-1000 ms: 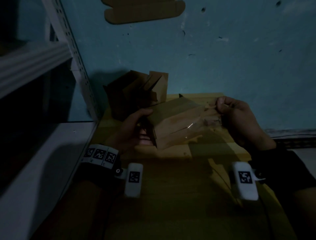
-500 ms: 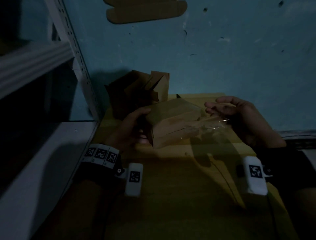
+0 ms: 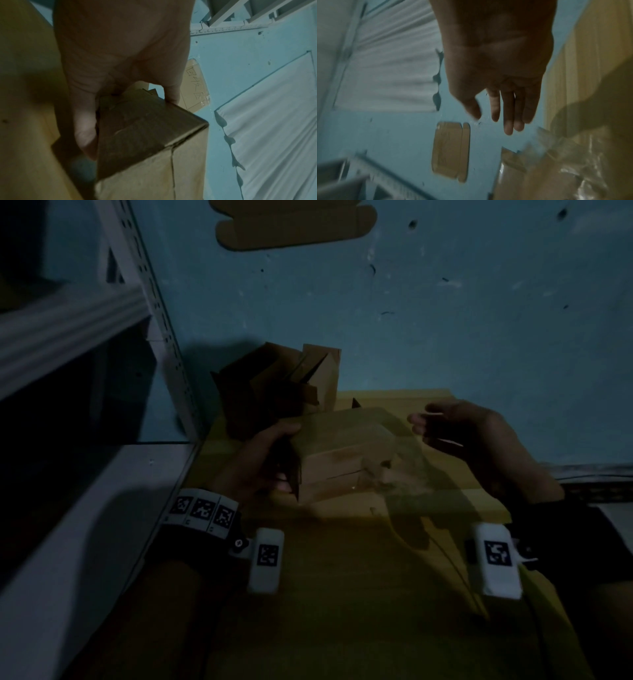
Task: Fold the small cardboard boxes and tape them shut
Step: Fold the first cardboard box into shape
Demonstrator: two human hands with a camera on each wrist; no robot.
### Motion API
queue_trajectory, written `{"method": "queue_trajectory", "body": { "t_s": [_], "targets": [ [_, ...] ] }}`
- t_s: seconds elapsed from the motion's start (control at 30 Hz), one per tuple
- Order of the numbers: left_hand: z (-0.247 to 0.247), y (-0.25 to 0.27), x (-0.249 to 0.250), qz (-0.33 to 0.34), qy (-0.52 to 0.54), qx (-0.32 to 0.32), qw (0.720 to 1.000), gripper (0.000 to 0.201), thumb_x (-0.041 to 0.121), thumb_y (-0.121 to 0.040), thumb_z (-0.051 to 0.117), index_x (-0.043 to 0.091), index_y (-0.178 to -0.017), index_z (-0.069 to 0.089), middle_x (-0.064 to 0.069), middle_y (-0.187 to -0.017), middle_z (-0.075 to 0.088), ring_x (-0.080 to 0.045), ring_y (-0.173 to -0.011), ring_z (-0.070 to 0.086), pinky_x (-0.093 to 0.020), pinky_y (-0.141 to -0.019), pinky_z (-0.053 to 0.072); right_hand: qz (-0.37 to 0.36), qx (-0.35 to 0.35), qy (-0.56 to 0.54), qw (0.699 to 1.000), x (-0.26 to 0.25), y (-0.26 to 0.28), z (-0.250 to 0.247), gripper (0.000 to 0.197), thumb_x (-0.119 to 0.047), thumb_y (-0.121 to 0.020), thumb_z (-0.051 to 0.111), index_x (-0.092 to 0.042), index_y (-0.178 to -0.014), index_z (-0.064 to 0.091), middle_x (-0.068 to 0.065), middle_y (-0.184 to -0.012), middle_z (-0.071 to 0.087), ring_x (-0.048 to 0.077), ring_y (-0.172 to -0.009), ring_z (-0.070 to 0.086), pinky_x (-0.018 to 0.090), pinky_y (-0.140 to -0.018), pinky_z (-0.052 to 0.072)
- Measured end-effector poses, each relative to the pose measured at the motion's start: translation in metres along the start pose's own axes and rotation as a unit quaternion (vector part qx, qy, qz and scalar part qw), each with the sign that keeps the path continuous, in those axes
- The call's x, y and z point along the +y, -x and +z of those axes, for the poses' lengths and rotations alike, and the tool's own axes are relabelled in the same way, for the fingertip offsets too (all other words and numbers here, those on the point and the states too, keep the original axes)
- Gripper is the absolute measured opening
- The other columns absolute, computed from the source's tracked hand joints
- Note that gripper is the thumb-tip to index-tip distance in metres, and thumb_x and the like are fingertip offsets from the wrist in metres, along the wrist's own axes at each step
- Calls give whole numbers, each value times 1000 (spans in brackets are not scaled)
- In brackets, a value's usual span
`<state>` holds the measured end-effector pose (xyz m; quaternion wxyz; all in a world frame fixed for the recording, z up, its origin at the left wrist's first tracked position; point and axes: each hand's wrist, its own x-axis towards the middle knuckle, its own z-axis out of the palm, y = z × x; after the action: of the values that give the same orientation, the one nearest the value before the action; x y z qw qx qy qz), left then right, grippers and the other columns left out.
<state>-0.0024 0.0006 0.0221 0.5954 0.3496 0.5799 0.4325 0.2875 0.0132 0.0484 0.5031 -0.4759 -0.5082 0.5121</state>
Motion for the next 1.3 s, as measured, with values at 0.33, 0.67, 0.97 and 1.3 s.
{"method": "queue_trajectory", "body": {
  "t_s": [0.33, 0.67, 0.97, 1.3],
  "targets": [
    [6, -6, -7, -20, -45, 11, 999, 56, 51, -85, 65, 16, -126, 52, -17, -116, 62, -35, -100, 65, -38, -71, 58, -31, -103, 304, 947, 26, 7, 34, 76, -54, -61, 83, -22, -121, 50, -3, -114, 66, 9, -89, 69, 17, -59, 51],
    [9, -4, -9, -52, -74, -71, 993, 102, 63, -77, 68, -7, -142, 35, -48, -117, 45, -56, -79, 55, -27, -44, 48, -55, -110, 419, 900, 29, 0, 35, 62, -43, -77, 82, -11, -123, 58, -2, -104, 67, 3, -78, 61, 9, -50, 41],
    [14, 2, -7, -38, -137, -40, 989, 50, 60, -75, 67, 23, -106, 56, -11, -106, 66, -27, -96, 68, -39, -75, 59, -74, -103, 466, 876, 29, -3, 34, 54, -26, -73, 90, -14, -118, 63, -2, -100, 74, 6, -84, 67, 18, -62, 49],
    [16, 4, -6, -42, -121, -20, 992, 62, 59, -78, 67, 19, -123, 52, -10, -108, 65, -25, -93, 67, -32, -61, 57, 11, -97, 407, 908, 16, 0, 22, 40, -36, -90, 70, -8, -61, 74, 2, -55, 65, 6, -44, 51, 19, -48, 36]
  ]
}}
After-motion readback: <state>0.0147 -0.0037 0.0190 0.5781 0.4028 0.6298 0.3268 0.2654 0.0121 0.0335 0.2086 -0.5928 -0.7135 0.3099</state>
